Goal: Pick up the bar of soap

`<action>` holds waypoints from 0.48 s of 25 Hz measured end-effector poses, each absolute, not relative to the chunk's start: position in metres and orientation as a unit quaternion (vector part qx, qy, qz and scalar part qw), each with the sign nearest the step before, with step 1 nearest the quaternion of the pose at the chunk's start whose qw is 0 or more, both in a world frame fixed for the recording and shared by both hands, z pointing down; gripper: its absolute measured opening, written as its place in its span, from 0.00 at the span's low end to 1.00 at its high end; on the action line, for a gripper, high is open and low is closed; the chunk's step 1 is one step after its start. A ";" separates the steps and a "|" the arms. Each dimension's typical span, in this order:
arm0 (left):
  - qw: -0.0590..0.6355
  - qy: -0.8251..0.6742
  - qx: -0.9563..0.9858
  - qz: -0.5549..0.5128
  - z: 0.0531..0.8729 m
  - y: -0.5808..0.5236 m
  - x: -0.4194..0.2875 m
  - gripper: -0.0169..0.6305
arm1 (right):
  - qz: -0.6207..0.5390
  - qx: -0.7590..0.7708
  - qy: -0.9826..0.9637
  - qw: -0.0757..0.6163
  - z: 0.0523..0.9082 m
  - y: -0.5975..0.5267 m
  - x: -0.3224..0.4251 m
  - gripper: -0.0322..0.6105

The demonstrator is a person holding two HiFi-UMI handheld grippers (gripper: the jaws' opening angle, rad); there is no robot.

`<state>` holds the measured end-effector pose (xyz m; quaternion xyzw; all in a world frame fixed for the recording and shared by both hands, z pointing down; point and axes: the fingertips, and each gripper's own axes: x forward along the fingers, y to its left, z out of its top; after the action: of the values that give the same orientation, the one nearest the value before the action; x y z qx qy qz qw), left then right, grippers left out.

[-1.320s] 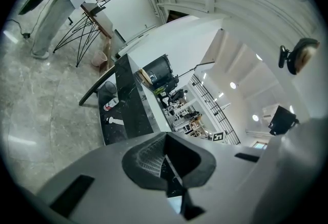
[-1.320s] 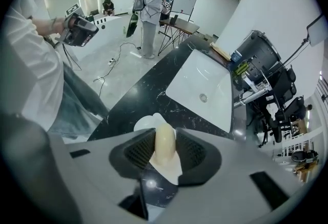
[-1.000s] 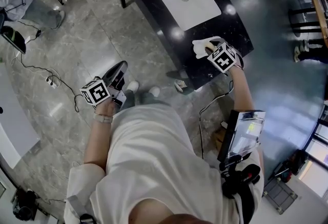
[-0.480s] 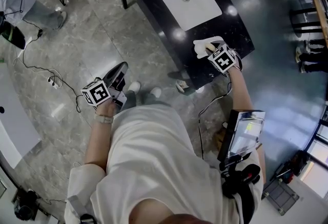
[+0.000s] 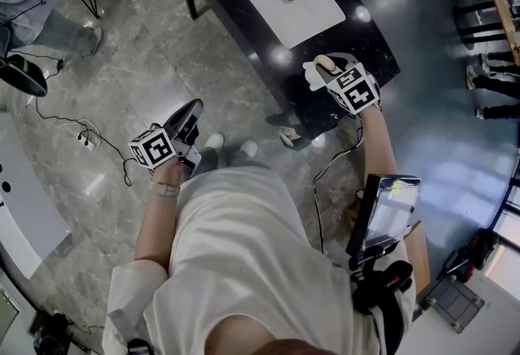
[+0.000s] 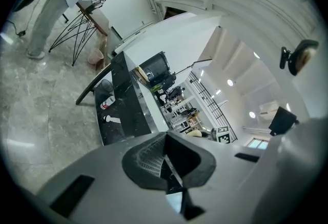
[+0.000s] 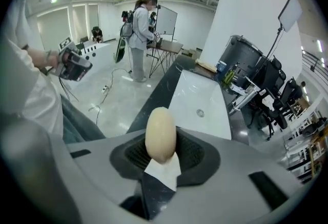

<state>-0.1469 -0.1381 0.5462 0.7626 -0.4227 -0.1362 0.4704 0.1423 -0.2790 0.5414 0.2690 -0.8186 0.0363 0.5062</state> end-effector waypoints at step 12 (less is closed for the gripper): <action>0.436 -0.359 0.814 -0.132 0.505 -0.154 -0.115 0.04 | 0.103 0.294 -0.909 0.277 0.462 -0.242 0.044 0.24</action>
<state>-0.1155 -0.1544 0.5051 0.8145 -0.3593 -0.1318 0.4361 0.0440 -0.2425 0.4615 0.2937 -0.9089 0.1034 0.2775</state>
